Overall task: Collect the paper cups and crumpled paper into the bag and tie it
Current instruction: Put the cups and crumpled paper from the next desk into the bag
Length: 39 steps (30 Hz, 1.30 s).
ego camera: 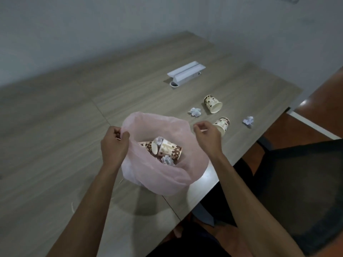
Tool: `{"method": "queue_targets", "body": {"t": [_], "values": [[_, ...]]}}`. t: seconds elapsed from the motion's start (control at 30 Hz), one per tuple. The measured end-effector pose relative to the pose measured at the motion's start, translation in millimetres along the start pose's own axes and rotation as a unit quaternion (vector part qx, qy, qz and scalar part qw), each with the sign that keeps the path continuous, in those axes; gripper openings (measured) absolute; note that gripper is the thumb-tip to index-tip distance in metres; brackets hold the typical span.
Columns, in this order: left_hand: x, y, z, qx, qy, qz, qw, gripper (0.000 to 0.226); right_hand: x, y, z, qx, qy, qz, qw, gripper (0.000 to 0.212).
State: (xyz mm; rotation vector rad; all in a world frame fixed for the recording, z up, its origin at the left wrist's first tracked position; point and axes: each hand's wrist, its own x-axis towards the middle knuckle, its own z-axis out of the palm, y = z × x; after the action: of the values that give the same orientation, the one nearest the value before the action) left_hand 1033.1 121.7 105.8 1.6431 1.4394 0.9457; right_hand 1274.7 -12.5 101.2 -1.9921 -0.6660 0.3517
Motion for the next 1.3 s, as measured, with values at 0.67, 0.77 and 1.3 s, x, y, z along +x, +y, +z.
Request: {"method": "queue_targets", "body": {"t": [0.67,0.77,1.3], "values": [[-9.3,25.0,41.3,0.058,0.03,-0.057,0.996,0.01,134.3,71.9,71.1,-0.205,-0.339,-0.078,0.915,0.054],[-9.9,24.0,45.3,0.046,0.025,-0.057,0.997,0.01,133.5,82.8,76.1,-0.194,-0.295,-0.05,0.934,0.044],[5.8,54.2,70.5,0.029,-0.011,-0.041,0.999,0.011,86.7,-0.6,1.1,0.106,-0.148,-0.036,0.983,0.013]]}}
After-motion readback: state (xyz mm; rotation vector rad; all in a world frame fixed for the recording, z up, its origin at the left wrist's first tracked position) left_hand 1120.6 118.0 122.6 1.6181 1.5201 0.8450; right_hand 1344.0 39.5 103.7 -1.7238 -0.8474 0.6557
